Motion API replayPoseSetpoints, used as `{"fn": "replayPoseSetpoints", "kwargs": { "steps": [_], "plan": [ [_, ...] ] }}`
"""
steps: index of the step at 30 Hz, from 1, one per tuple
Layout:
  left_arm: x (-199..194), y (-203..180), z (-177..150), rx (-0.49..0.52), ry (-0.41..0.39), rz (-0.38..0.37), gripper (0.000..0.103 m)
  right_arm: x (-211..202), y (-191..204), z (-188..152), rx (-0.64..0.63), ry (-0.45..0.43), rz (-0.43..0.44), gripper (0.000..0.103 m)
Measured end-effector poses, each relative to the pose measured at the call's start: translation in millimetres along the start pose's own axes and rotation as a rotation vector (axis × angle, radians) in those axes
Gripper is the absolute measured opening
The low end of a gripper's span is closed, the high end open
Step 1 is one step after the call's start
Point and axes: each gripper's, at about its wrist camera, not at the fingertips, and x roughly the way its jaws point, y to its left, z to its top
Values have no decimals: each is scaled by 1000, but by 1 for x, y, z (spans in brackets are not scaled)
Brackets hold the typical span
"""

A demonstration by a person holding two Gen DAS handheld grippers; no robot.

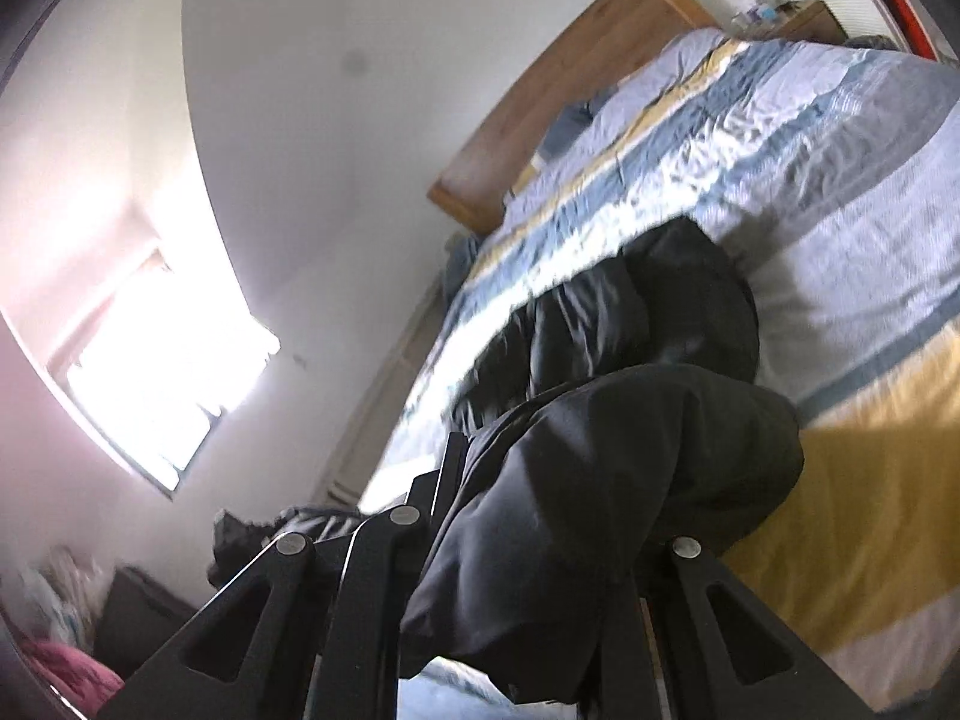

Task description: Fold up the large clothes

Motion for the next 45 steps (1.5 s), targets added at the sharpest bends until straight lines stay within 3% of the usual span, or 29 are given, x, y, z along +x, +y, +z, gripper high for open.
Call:
{"fn": "replayPoseSetpoints", "kwargs": {
  "steps": [6,13,19,26,30,36,43,45],
  "plan": [
    [19,0,43,-46,-48,-72,8,8,-16,43,92,-100,58,13],
    [82,-11,115,-115,-91,-100,8,51,-28,107,167,-185,65,13],
    [169,-7,179,-163,-95,-16,9,111,-50,160,226,-237,17,15],
    [278,23,236,-167,-80,118,9,192,-101,215,286,-261,-135,15],
    [338,56,252,-174,-50,208,9,232,-132,234,278,-232,-255,15],
    [401,115,253,-205,0,311,12,280,-174,240,304,-165,-380,15],
    [420,160,242,-317,25,226,17,302,-202,227,344,-112,-398,16],
    [418,162,245,-343,21,191,27,298,-201,228,352,-110,-376,22]
  ]
}}
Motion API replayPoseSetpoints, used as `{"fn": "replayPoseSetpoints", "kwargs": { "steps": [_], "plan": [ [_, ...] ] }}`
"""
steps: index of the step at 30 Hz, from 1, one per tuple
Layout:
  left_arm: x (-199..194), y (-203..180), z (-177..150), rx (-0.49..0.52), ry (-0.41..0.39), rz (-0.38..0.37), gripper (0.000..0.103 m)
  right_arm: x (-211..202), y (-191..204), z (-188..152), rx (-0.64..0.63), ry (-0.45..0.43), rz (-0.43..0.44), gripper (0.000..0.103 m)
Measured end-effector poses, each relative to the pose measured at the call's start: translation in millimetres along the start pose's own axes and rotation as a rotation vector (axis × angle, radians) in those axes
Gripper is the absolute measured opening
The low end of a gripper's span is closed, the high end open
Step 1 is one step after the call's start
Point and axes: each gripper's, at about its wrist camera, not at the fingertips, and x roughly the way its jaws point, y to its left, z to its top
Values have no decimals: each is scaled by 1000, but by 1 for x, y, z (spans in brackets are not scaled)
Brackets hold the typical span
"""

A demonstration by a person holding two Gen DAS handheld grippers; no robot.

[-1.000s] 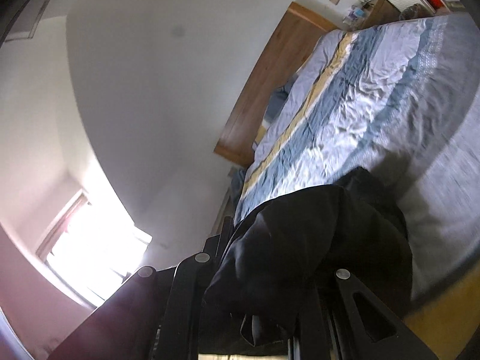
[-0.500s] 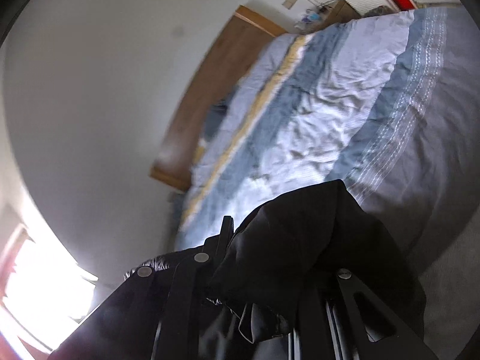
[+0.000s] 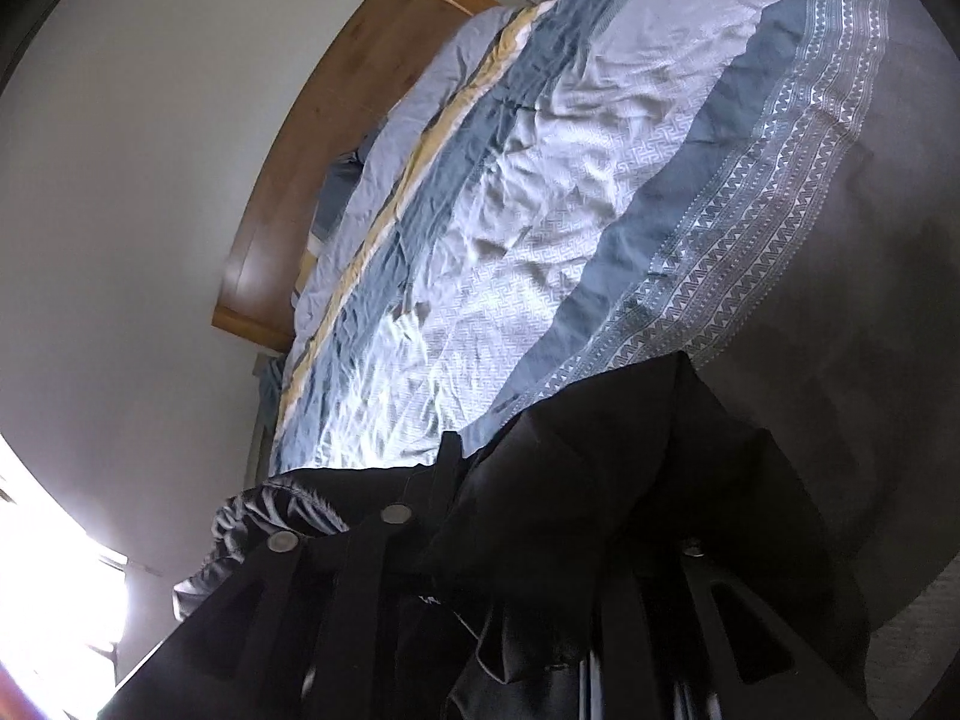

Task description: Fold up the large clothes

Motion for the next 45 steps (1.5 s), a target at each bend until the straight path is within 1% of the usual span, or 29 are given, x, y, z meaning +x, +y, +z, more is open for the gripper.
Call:
{"fn": "replayPoseSetpoints", "kwargs": {
  "steps": [1,2,3,5,6,8,9,12,14,17,19,21,24,25,28,30,33,37,41,45],
  "plan": [
    [-3,-2,0,-8,-1,-13,31,-3,1,1,5,2,12,29],
    [-8,-5,1,-15,-5,-30,40,-4,2,3,8,0,20,38],
    [-15,-10,2,-17,-11,-41,46,-9,4,4,8,-6,31,42],
    [-28,-21,4,-3,-27,-59,52,-17,10,6,3,-15,50,59],
    [-35,-26,5,7,-33,-60,53,-23,13,7,-1,-21,57,62],
    [-49,-36,7,27,-44,-49,54,-32,18,9,-7,-35,67,80],
    [-57,-40,9,38,-53,-41,54,-40,22,11,-14,-53,65,83],
    [-84,-48,14,64,-88,-25,54,-60,30,17,-33,-89,60,84],
    [-101,-55,12,97,-103,-1,54,-75,39,19,-58,-106,44,84],
    [-115,-77,-2,195,-99,56,54,-88,61,13,-138,-103,38,84],
    [-113,-95,-18,281,-73,95,54,-92,81,1,-207,-86,32,84],
    [-105,-111,-37,354,-45,118,54,-90,98,-14,-266,-62,31,84],
    [-79,-135,-72,474,29,142,54,-80,121,-41,-366,-17,8,84],
    [-69,-143,-84,519,48,154,54,-73,132,-53,-413,2,-10,84],
    [-40,-163,-111,616,84,165,54,-54,148,-76,-485,45,-23,84],
    [-27,-172,-122,640,99,160,54,-41,156,-87,-506,64,-20,84],
    [-4,-186,-134,682,111,166,54,-22,168,-95,-520,73,-11,84],
    [15,-185,-150,723,120,187,54,-2,176,-103,-523,92,-7,84],
    [27,-172,-163,766,124,234,54,14,172,-115,-572,98,-69,84],
    [45,-158,-160,755,118,265,54,33,166,-122,-614,86,-138,84]
  ]
}}
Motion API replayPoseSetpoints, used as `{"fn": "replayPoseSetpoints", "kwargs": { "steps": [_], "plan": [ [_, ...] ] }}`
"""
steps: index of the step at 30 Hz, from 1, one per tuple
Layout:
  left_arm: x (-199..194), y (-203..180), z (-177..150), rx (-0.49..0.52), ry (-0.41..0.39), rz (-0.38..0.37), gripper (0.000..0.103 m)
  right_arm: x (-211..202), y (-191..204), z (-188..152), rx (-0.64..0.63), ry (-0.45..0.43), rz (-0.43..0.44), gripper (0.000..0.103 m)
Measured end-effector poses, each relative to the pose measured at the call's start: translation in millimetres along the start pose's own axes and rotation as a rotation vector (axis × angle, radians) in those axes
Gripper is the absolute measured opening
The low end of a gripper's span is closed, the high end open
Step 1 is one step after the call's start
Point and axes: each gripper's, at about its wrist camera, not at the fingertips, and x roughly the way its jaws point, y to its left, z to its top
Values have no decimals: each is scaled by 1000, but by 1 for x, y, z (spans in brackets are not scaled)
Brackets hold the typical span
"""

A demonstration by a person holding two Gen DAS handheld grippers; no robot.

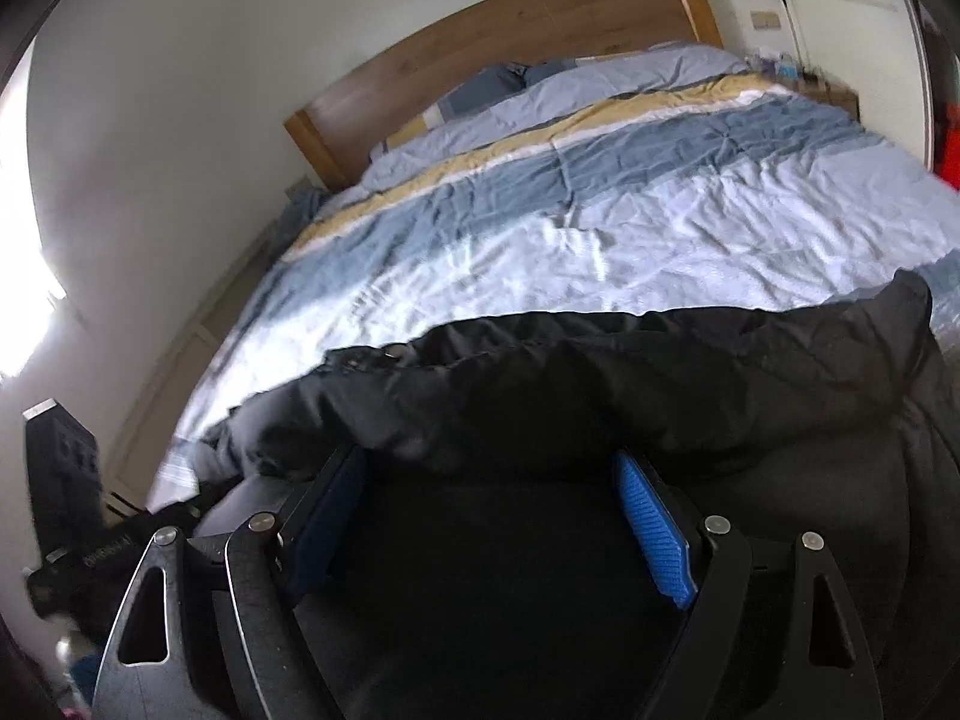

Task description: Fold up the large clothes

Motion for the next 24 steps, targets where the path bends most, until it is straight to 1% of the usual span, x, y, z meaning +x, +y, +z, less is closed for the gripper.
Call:
{"fn": "replayPoseSetpoints", "kwargs": {
  "steps": [3,6,9,15,19,22,24],
  "plan": [
    [22,2,12,-7,6,50,54,17,-4,5,5,6,-24,84],
    [46,5,31,-15,26,99,54,38,-8,18,4,24,-55,84],
    [70,7,48,-13,56,129,54,60,-14,30,6,49,-77,84],
    [113,12,71,-20,106,178,55,99,-31,46,38,95,-77,87],
    [123,21,78,-48,129,154,56,113,-51,52,82,123,-43,88],
    [117,32,78,-63,140,118,56,106,-65,52,113,109,5,88],
    [108,40,77,-59,144,130,56,99,-74,52,114,96,12,88]
  ]
}}
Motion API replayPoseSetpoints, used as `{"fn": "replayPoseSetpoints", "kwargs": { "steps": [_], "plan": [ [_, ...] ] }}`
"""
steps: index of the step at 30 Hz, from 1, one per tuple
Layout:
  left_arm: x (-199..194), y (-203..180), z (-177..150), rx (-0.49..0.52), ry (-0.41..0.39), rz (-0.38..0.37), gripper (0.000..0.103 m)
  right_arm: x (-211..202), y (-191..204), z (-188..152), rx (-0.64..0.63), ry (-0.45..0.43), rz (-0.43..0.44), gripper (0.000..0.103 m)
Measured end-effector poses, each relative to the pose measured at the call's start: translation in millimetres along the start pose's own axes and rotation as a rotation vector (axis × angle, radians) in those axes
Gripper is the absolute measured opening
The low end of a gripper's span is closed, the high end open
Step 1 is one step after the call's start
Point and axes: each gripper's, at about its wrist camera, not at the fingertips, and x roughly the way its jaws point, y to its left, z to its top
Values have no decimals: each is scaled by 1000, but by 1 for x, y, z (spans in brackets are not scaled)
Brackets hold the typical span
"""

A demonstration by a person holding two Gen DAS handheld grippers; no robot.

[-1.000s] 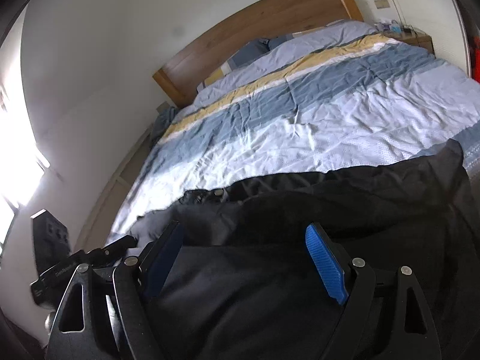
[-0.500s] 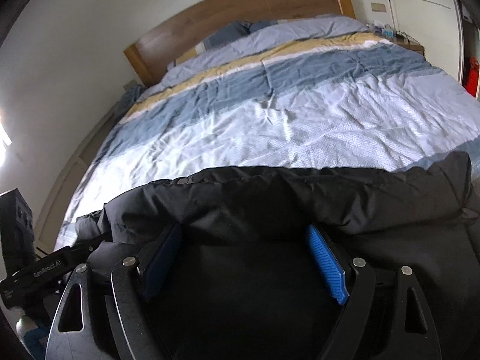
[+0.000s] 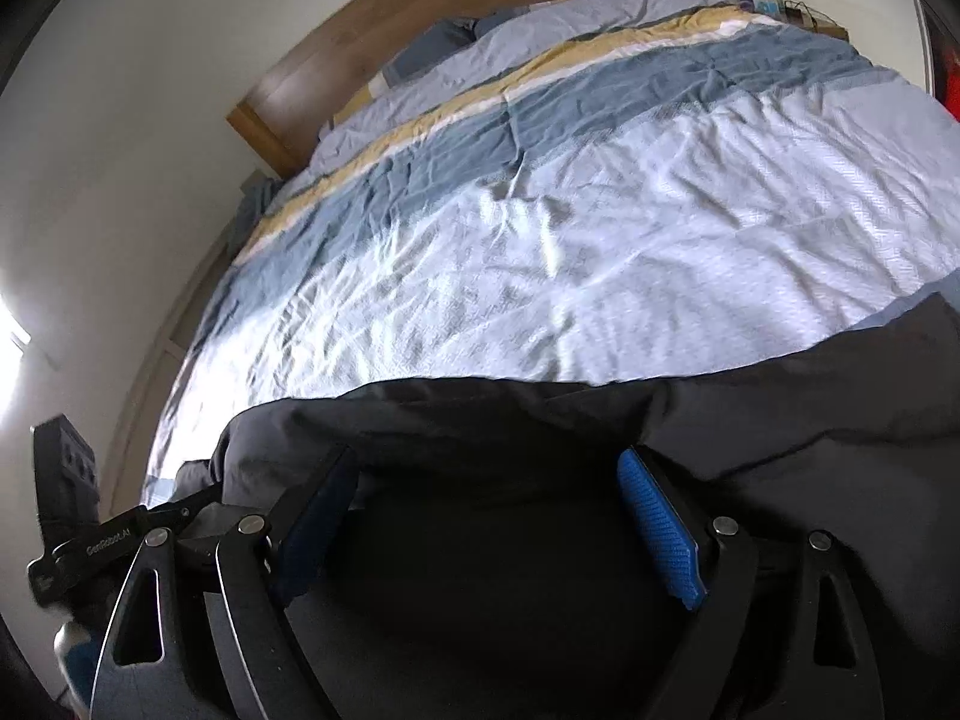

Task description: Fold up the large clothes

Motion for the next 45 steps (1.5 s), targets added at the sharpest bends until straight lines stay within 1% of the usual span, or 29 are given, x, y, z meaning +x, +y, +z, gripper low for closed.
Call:
{"fn": "replayPoseSetpoints", "kwargs": {
  "steps": [3,5,6,7,9,10,12,13,15,16,17,19,20,22,23,25,26,28,29,31,34,36,38,39,42,43,45],
  "plan": [
    [-12,24,0,-11,0,111,56,-13,-22,2,14,-3,-34,87],
    [-24,44,0,-44,-2,165,56,-24,-36,3,2,-4,-116,87],
    [-31,51,-1,-52,-11,183,56,-31,-40,4,-14,-3,-162,87],
    [-44,59,-3,-63,-35,208,56,-39,-43,3,-30,-7,-208,87],
    [-65,67,-10,-70,-78,205,56,-59,-43,2,-54,-44,-273,87],
    [-81,69,-17,-72,-113,176,56,-76,-40,-1,-73,-81,-270,87],
    [-102,71,-31,-76,-157,120,56,-98,-34,-5,-97,-120,-243,88],
    [-108,71,-38,-72,-168,97,56,-111,-26,-12,-125,-139,-222,89],
    [-116,68,-54,-56,-185,59,56,-126,-12,-28,-174,-151,-185,89],
    [-117,67,-64,-47,-190,39,56,-129,-7,-36,-192,-152,-168,90],
    [-116,67,-71,-41,-186,35,56,-131,0,-47,-210,-148,-147,90],
    [-108,73,-84,-38,-168,41,56,-128,4,-68,-227,-129,-92,90],
    [-103,79,-90,-48,-154,38,56,-124,2,-76,-230,-118,-88,90],
    [-97,95,-102,-78,-137,29,56,-109,-12,-88,-210,-70,-112,90],
    [-97,104,-107,-90,-136,34,56,-108,-20,-91,-193,-65,-110,90],
    [-101,114,-114,-89,-139,87,56,-111,-37,-94,-143,-78,-100,90],
    [-104,117,-116,-85,-143,101,56,-113,-41,-93,-133,-82,-121,90],
    [-119,120,-126,-82,-184,115,56,-121,-41,-91,-150,-82,-193,90],
    [-125,119,-130,-76,-203,119,56,-124,-39,-91,-165,-89,-206,90],
    [-138,111,-143,-47,-241,136,56,-138,-23,-96,-200,-120,-190,90],
    [-152,96,-161,-14,-285,127,56,-156,5,-111,-256,-153,-137,90],
    [-157,85,-177,18,-309,130,56,-163,18,-123,-286,-152,-104,90],
    [-158,75,-187,48,-329,150,56,-161,27,-137,-295,-145,-87,90],
    [-156,71,-194,62,-339,164,56,-160,29,-142,-297,-137,-86,90],
    [-149,65,-206,93,-356,192,56,-148,28,-157,-317,-105,-123,90],
    [-147,65,-209,100,-360,198,56,-143,23,-160,-305,-92,-126,90],
    [-143,67,-213,100,-366,196,56,-143,14,-166,-282,-95,-129,92]
  ]
}}
